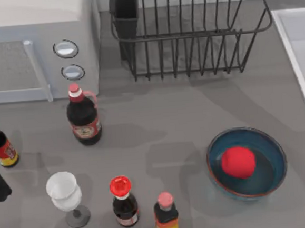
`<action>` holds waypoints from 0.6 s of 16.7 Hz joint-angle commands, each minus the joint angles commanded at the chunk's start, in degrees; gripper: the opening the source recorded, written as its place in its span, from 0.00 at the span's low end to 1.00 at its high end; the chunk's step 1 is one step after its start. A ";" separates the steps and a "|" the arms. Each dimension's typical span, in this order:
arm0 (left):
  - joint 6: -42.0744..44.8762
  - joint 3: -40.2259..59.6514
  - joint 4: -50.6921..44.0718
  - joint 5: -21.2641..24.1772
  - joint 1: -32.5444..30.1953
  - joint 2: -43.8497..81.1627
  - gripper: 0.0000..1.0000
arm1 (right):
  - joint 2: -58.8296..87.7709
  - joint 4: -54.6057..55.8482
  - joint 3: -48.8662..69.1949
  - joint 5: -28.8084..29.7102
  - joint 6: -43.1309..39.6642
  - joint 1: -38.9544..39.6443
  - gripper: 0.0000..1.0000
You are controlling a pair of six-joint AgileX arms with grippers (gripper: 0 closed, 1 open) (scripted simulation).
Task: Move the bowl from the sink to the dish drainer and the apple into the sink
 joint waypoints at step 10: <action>0.00 0.00 0.00 0.00 0.00 0.00 1.00 | -0.70 13.09 -0.54 7.15 4.36 9.03 0.00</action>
